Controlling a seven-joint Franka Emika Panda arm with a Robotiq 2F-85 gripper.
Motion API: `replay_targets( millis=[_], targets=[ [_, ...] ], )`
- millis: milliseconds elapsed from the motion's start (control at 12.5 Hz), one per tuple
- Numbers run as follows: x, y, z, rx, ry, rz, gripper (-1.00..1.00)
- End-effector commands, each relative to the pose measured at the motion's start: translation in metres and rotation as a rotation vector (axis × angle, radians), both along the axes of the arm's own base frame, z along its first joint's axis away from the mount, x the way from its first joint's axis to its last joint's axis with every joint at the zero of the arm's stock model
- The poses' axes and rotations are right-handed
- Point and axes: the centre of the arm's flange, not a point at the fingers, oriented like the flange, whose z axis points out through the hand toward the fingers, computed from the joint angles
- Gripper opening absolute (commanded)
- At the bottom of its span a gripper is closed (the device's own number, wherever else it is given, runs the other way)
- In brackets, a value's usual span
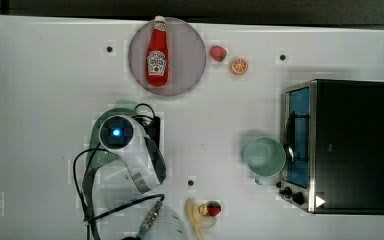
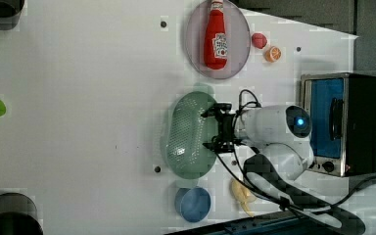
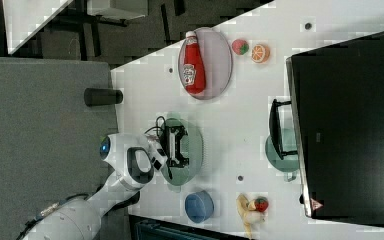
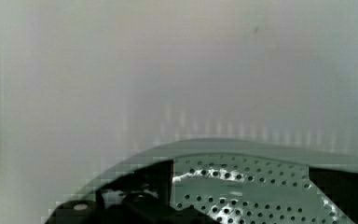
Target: Drag strainer left to right.
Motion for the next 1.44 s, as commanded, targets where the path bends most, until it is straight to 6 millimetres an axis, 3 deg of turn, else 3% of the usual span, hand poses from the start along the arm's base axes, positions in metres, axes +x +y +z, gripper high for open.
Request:
replay_targets(
  millis=[80, 1440],
  targets=[
    [0.015, -0.038, 0.011, -0.005, -0.03, 0.074, 1.0],
    [0.028, -0.202, 0.013, -0.095, -0.032, 0.085, 1.0]
  ],
)
